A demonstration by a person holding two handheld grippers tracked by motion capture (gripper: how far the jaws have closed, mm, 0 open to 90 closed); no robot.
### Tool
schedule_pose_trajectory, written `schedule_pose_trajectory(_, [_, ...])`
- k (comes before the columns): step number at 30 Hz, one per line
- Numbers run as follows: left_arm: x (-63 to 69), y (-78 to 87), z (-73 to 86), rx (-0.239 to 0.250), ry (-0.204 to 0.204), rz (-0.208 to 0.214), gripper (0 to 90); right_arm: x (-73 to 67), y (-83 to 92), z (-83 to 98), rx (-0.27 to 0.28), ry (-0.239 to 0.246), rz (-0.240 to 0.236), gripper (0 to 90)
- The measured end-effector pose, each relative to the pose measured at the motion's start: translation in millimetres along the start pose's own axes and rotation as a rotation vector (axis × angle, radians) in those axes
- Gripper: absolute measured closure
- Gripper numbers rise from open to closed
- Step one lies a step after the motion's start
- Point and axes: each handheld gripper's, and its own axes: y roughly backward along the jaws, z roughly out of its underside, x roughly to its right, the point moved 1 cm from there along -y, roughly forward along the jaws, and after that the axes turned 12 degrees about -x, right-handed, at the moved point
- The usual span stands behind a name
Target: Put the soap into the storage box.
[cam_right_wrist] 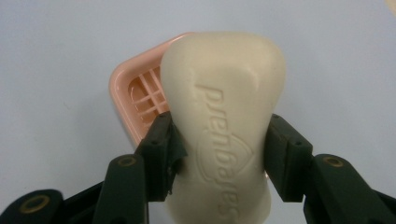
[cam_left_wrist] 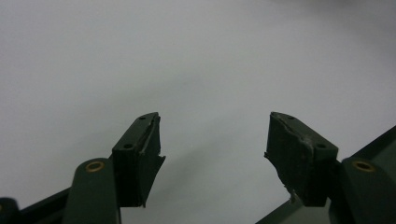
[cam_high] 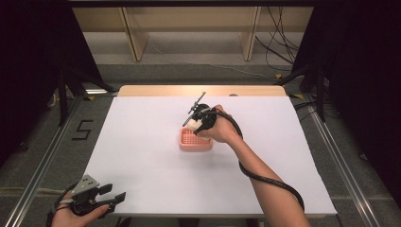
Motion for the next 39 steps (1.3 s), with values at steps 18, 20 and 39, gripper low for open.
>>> schedule_pose_trajectory(18, [-0.6, 0.4, -0.1, 0.0, 0.0, -0.005, 34.7, 1.0, -24.5, -7.1, -0.024, 0.036, -0.023, 50.5])
schedule_pose_trajectory(20, [-0.7, 0.6, -0.2, 0.0, -0.002, -0.005, 34.8, 0.8, -26.6, -7.7, -0.028, 0.041, -0.032, 50.5])
schedule_pose_trajectory(39, [-0.9, 0.4, -0.4, 0.001, -0.004, -0.004, 34.8, -1.0, -20.6, -8.1, 0.012, 0.014, -0.054, 31.6])
